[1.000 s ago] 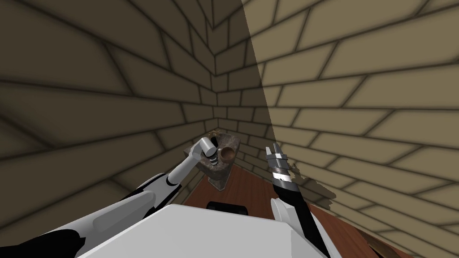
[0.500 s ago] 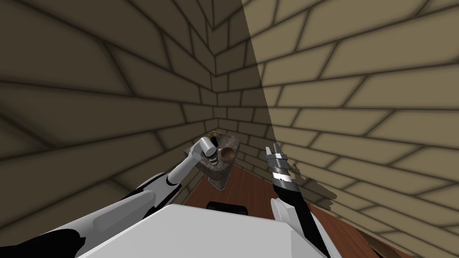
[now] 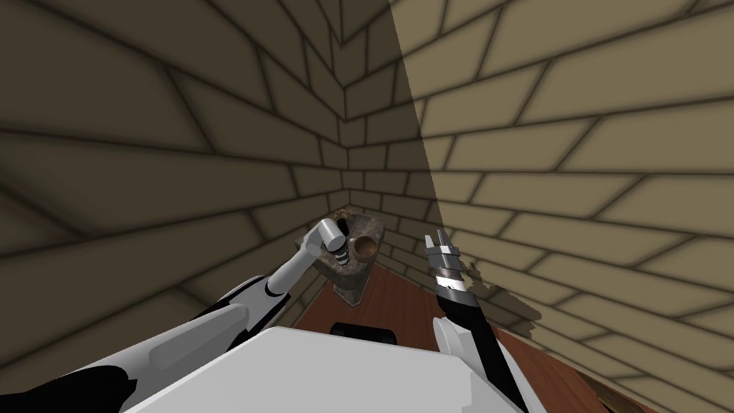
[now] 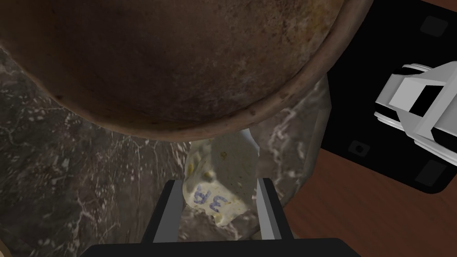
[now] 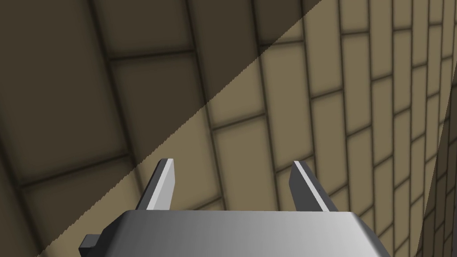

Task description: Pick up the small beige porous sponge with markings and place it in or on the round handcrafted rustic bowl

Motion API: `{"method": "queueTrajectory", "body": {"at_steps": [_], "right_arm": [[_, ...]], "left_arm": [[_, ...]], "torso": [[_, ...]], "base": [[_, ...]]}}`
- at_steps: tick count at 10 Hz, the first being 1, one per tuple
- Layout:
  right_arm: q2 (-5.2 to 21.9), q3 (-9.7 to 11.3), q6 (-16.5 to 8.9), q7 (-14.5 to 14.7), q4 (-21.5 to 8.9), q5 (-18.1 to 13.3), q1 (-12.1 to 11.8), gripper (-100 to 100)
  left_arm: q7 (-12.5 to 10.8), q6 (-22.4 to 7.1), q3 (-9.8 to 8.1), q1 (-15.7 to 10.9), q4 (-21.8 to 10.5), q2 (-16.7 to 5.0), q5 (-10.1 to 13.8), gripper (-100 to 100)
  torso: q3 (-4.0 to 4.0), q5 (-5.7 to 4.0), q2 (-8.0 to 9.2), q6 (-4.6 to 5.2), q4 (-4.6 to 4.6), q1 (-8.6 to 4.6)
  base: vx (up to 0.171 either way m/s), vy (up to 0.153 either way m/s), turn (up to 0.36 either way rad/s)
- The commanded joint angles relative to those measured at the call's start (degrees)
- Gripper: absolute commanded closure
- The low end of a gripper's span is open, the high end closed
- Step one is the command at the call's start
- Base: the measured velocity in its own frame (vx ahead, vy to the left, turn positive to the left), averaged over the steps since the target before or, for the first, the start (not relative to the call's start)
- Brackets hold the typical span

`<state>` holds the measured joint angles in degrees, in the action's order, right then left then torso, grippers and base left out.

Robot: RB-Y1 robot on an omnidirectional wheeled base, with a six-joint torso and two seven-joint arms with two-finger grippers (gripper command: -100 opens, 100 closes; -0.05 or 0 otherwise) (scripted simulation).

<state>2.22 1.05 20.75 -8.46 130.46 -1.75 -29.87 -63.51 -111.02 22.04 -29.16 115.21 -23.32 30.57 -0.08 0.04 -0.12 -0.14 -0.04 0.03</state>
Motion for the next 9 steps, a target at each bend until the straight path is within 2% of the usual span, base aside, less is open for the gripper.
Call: {"method": "queueTrajectory", "body": {"at_steps": [1, 5, 9], "right_arm": [[0.0, 0.0, 0.0, 0.0, 0.0, 0.0, 0.0, 0], [0.0, 0.0, 0.0, 0.0, 0.0, 0.0, 0.0, 0], [0.0, 0.0, 0.0, 0.0, 0.0, 0.0, 0.0, 0]], "left_arm": [[0.0, 2.8, 0.27, -0.4, -0.4, -0.8, 0.5, 100], [0.2, 7.3, 1.26, -2.5, -2.2, -4.2, 2.8, 100], [0.6, 8.9, 2.46, -5.6, -4.8, -8.6, 5.6, 100]], "torso": [[0.00, 0.00, 0.00, 0.00, 0.00, 0.00], [0.10, -0.02, 0.08, -0.01, 0.10, 0.03], [0.02, -0.04, -0.03, 0.00, 0.06, -0.06]], "base": [[-0.067, 0.042, 0.047], [-0.031, 0.034, 0.039], [0.001, 0.006, 0.041]]}}
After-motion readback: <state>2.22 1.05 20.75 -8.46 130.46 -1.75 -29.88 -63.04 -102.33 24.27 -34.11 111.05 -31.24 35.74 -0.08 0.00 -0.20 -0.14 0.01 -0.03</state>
